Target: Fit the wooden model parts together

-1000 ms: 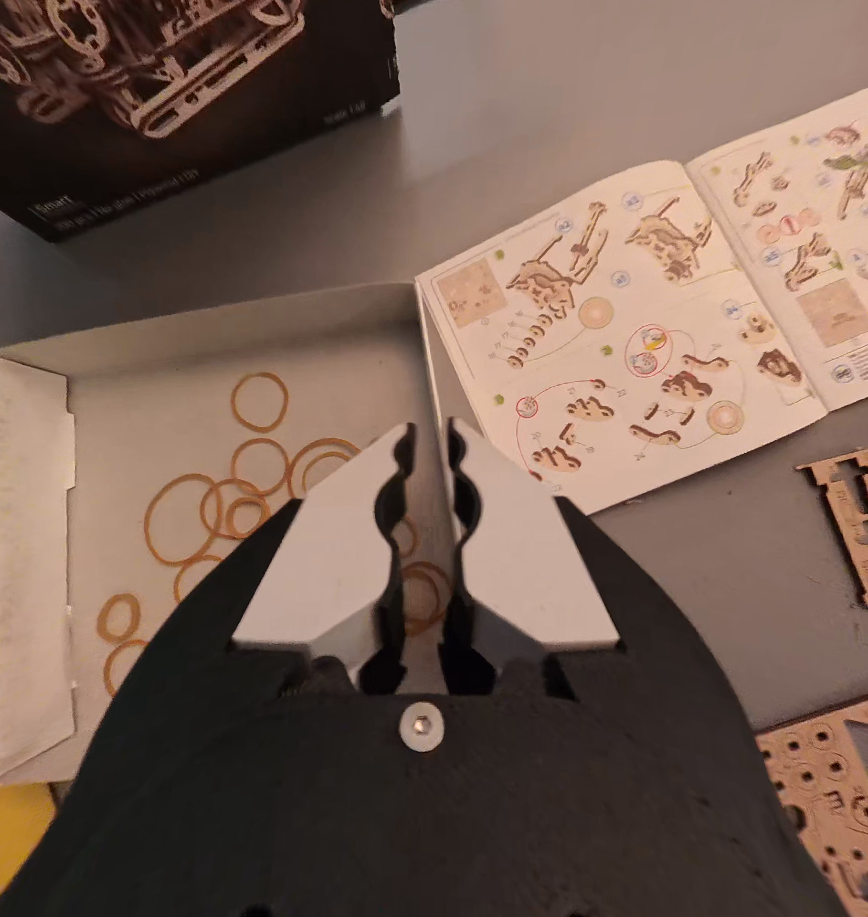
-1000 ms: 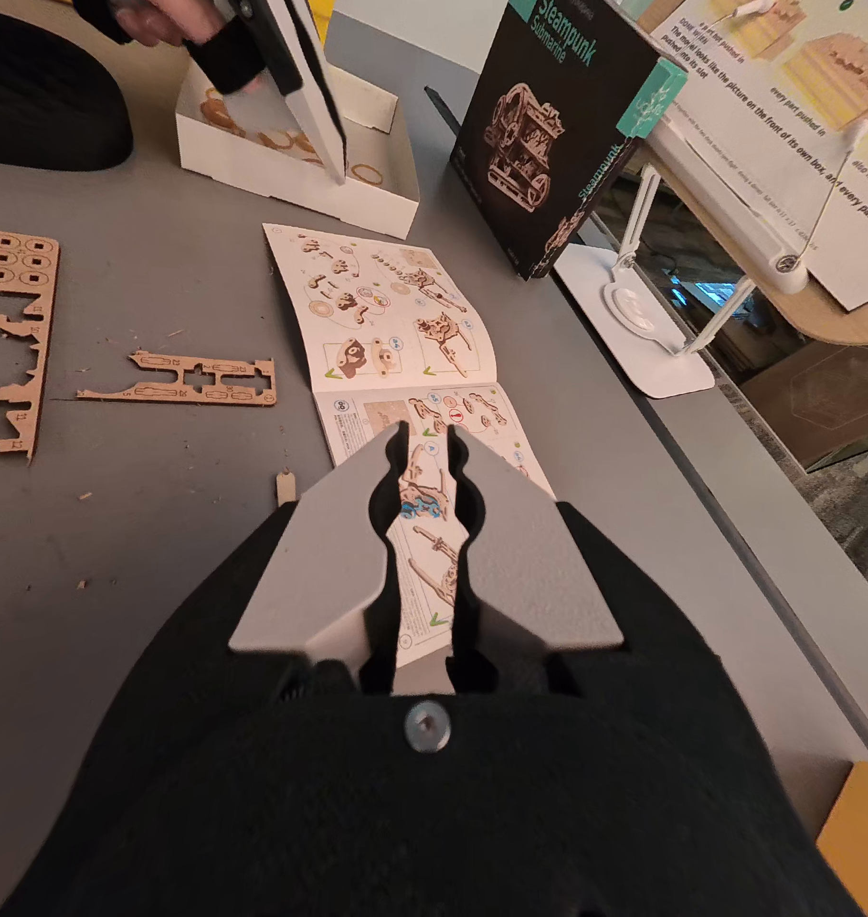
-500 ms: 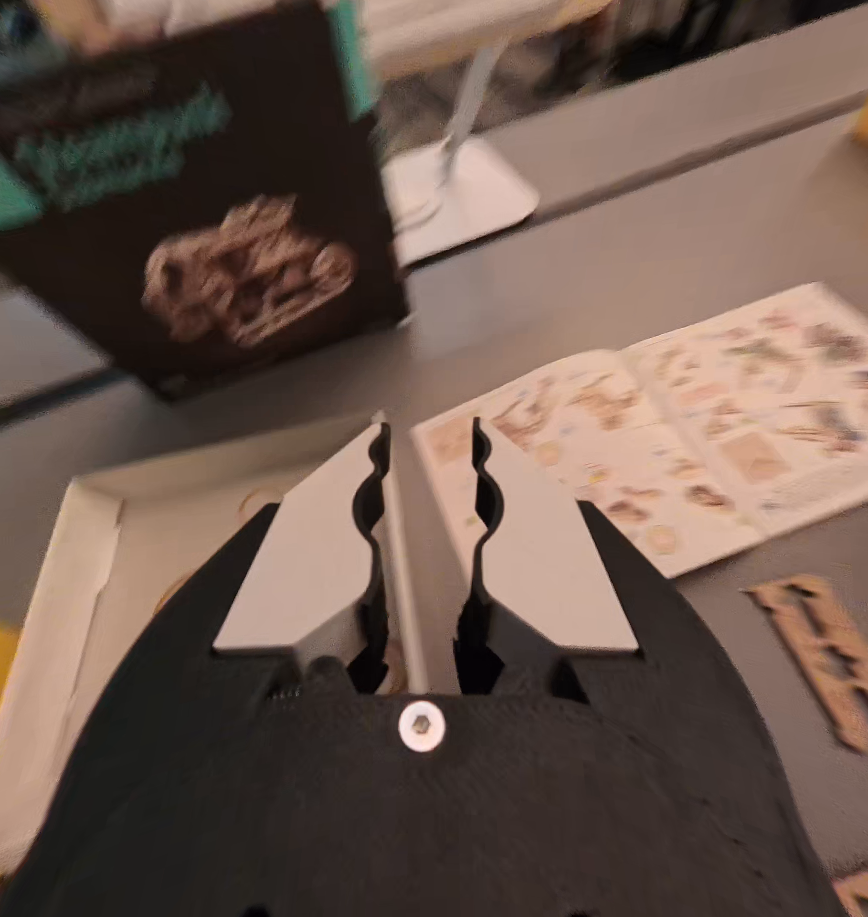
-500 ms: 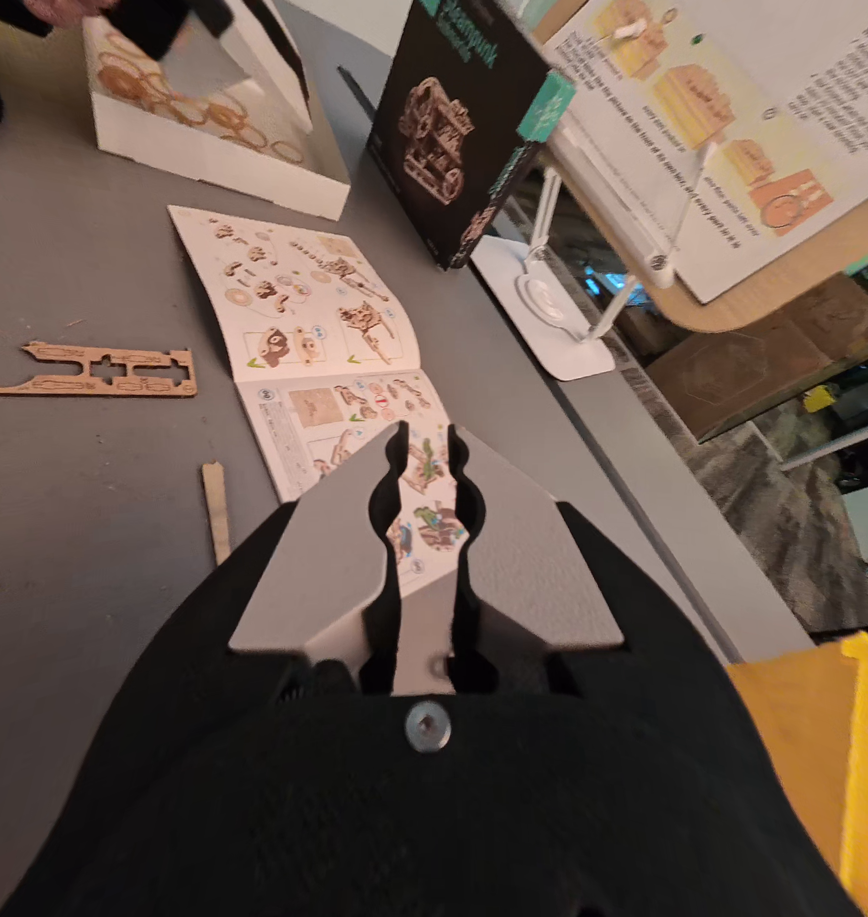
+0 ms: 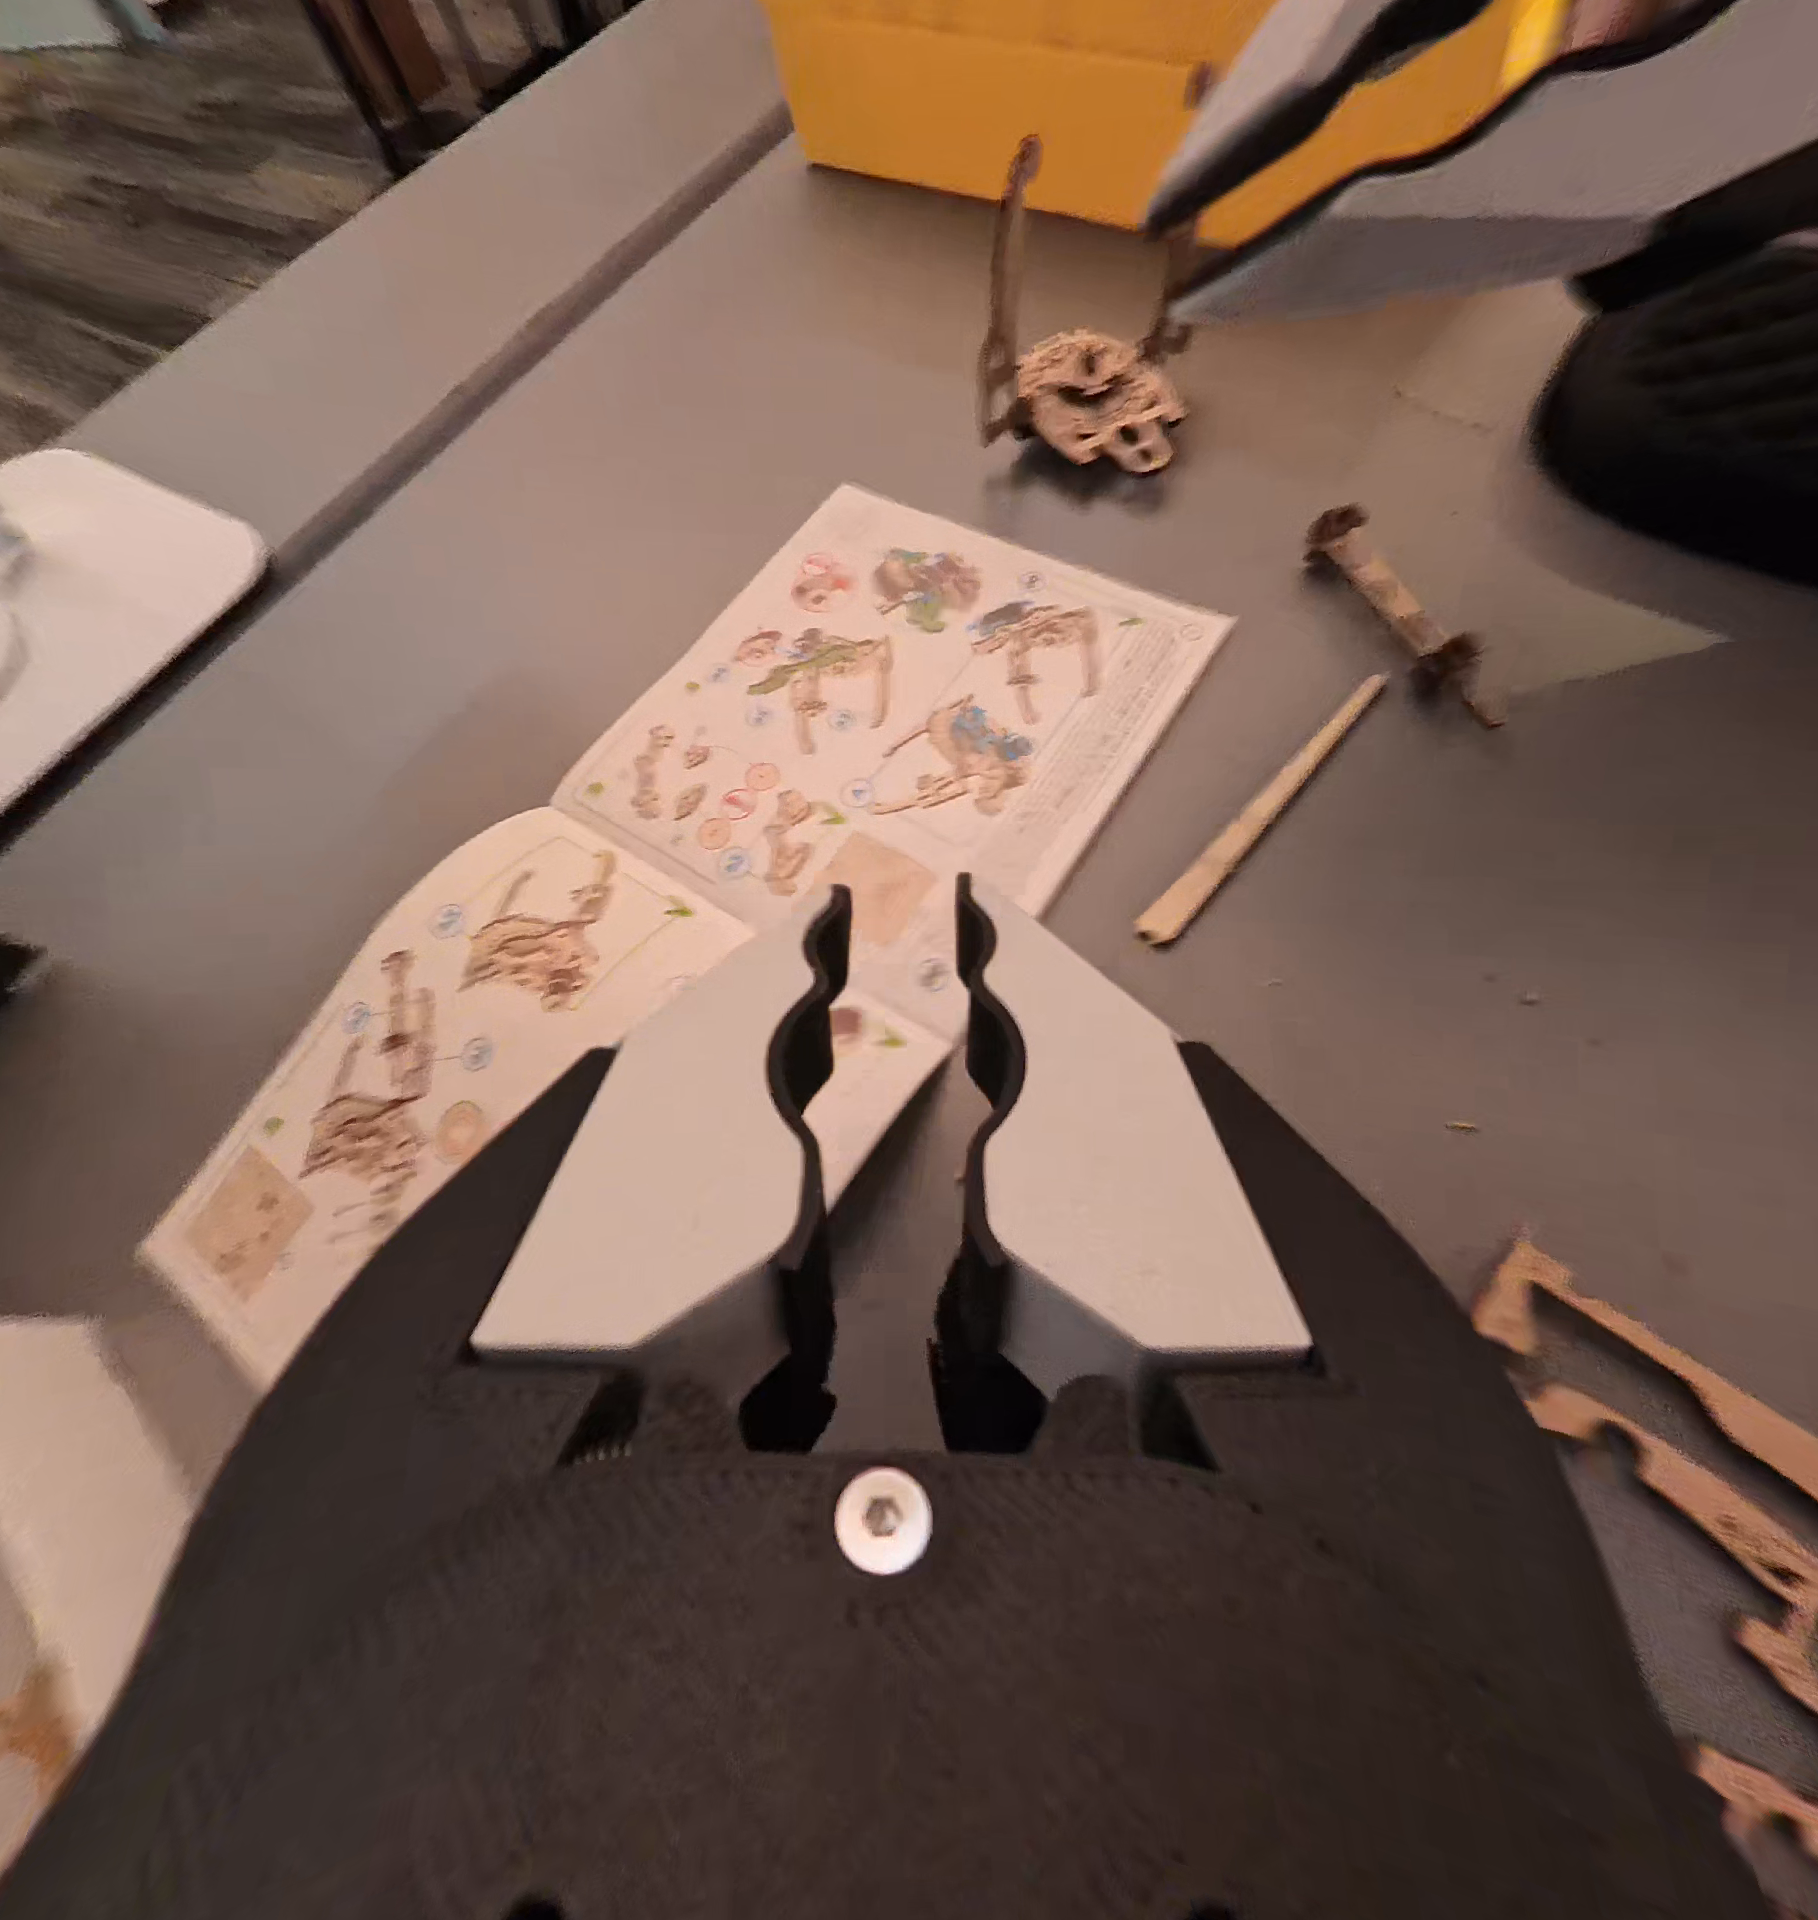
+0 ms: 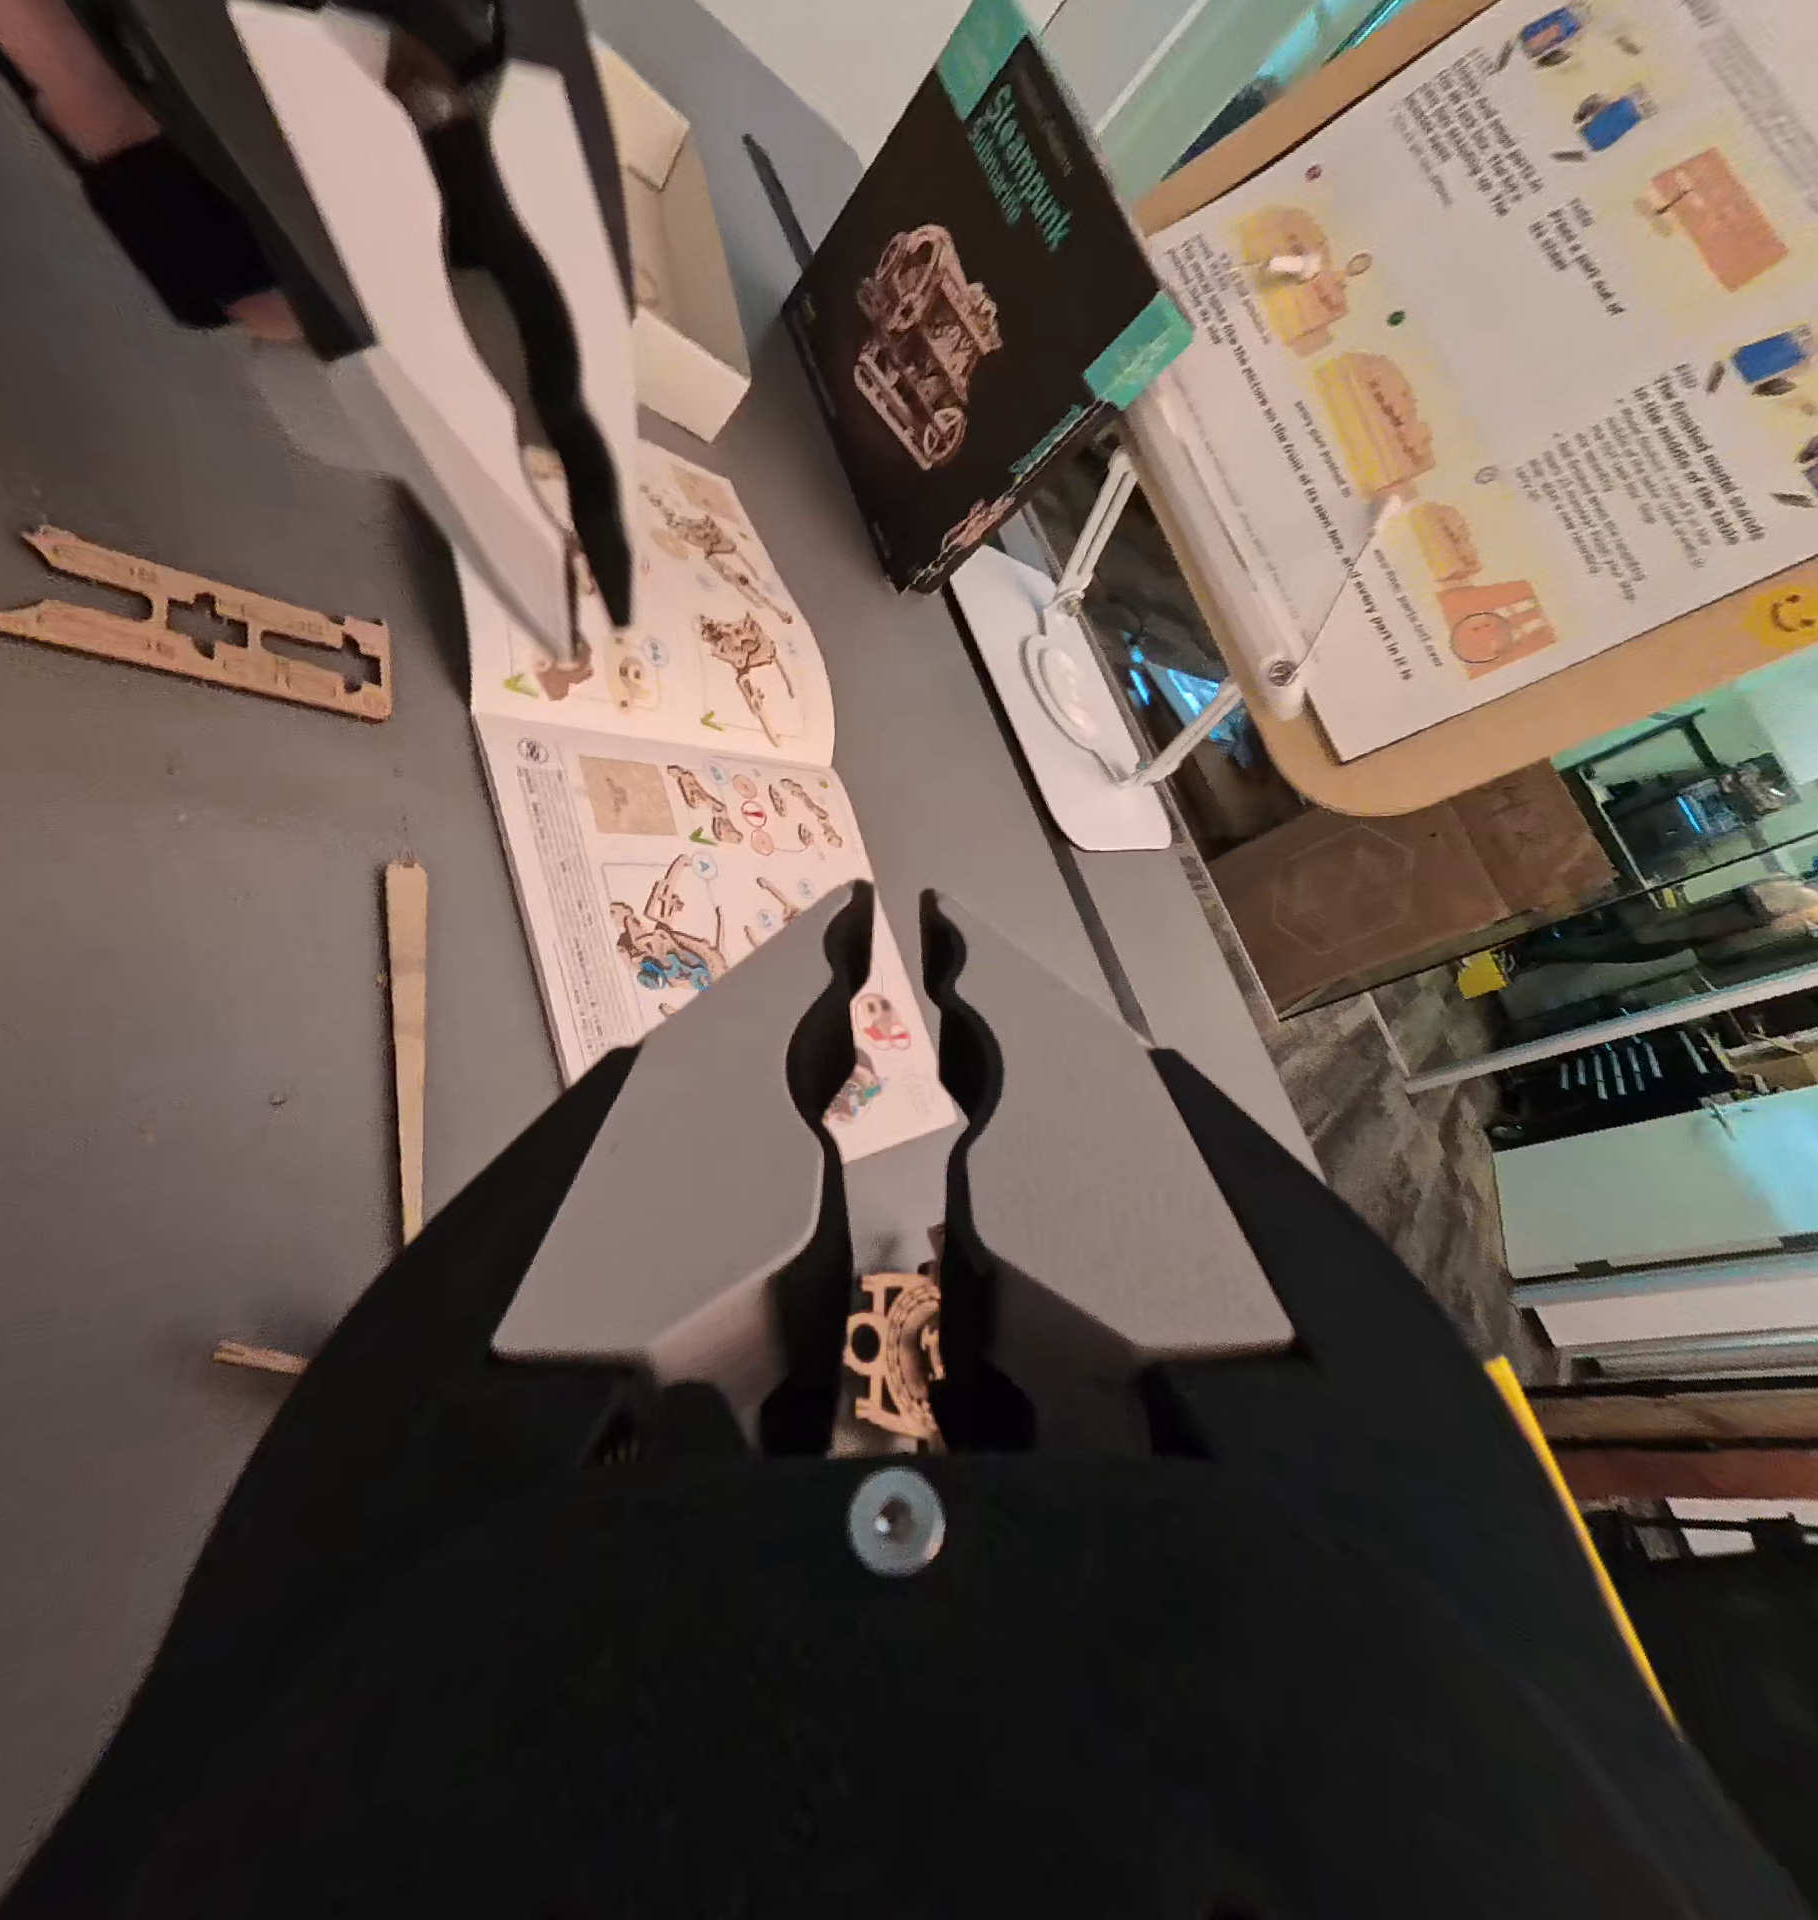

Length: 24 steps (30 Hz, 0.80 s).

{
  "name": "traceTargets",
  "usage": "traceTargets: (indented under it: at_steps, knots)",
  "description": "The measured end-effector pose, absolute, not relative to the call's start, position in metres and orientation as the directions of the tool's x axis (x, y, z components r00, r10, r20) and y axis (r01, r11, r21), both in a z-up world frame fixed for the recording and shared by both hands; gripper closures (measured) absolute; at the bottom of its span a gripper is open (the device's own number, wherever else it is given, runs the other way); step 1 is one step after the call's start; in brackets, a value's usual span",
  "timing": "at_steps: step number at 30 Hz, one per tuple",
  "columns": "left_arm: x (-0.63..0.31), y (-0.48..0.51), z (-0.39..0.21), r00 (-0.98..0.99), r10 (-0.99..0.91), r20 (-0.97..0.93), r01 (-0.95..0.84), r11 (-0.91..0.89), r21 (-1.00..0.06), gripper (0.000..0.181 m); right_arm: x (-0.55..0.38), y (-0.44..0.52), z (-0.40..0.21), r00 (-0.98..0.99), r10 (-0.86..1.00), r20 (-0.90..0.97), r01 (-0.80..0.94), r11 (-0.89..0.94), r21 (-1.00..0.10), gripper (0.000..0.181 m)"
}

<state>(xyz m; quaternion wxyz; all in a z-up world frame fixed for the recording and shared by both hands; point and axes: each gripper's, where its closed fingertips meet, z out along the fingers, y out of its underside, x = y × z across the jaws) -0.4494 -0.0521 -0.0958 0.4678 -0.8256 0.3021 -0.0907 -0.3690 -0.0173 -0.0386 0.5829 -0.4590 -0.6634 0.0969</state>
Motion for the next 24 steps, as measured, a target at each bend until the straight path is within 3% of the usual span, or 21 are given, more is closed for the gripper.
traceTargets:
  at_steps: [5,8,24]
  knots:
    - [-0.517,-0.034,-0.084,0.798,-0.296,-0.524,-0.602,-0.382,-0.701,0.171,-0.383,-0.017,-0.054,0.115,0.746,0.656,0.512,0.521,-0.682,0.174]
    - [-0.540,-0.033,-0.071,0.737,-0.159,-0.656,-0.655,-0.407,-0.637,0.172,-0.391,-0.018,-0.061,0.129,0.756,0.642,0.529,0.495,-0.689,0.174]
    - [-0.564,-0.035,-0.059,0.778,-0.026,-0.627,-0.570,-0.448,-0.689,0.166,-0.388,-0.002,-0.068,0.216,0.797,0.565,0.567,0.368,-0.737,0.175]
